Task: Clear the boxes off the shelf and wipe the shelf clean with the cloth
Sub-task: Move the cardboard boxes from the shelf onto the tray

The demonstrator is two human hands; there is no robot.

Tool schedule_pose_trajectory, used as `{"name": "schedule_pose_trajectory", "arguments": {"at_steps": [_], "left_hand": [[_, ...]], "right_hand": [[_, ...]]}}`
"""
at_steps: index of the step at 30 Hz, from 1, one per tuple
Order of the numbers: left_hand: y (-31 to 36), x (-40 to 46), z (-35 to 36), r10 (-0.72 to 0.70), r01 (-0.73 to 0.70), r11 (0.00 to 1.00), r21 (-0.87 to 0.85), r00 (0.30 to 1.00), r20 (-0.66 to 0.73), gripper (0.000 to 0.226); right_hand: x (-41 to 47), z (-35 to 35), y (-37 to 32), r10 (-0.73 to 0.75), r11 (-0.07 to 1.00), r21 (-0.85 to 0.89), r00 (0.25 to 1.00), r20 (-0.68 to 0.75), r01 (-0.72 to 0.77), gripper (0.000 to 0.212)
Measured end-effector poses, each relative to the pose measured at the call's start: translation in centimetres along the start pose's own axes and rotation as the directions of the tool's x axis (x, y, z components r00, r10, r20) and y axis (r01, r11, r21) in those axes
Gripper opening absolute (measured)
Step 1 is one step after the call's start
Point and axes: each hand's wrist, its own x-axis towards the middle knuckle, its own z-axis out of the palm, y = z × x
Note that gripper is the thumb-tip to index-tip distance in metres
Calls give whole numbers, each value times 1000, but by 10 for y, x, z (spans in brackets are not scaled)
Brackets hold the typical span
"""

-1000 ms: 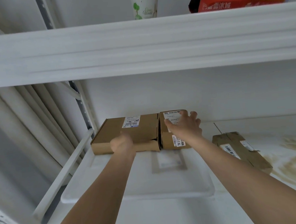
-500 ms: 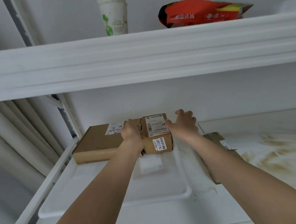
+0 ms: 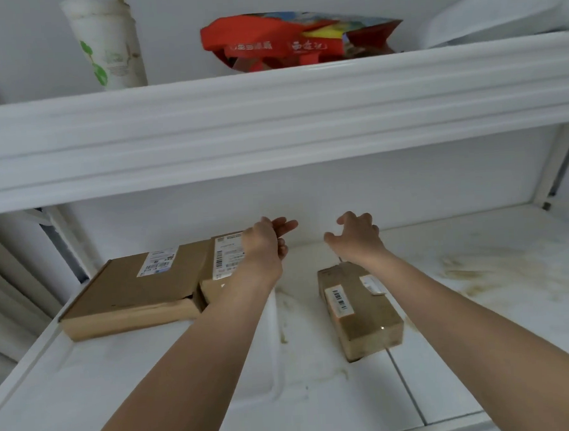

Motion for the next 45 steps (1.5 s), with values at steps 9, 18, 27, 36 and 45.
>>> {"name": "schedule_pose_trajectory", "arguments": {"at_steps": [9, 18, 27, 36, 45], "left_hand": [[-49, -6, 52, -46, 48, 994, 101, 999, -24, 33], [-85, 2, 47, -142, 155, 954, 258, 988, -69, 13], [-98, 2, 38, -237, 248, 906, 343, 969, -72, 13], [-122, 6, 26, -393, 389, 793, 470, 915, -94, 43], [-137, -4, 42, -383, 380, 774, 507, 918, -103, 18]], "right_hand": [[14, -24, 65, 48, 999, -28, 995, 84, -46, 48], [13, -6, 104, 102, 995, 1, 980, 170, -104, 53], [0, 8, 123, 143, 985, 52, 952, 272, -163, 56], [0, 23, 137, 151, 974, 101, 908, 391, -205, 38], [7, 14, 146, 48, 981, 134, 850, 524, -138, 29]]}}
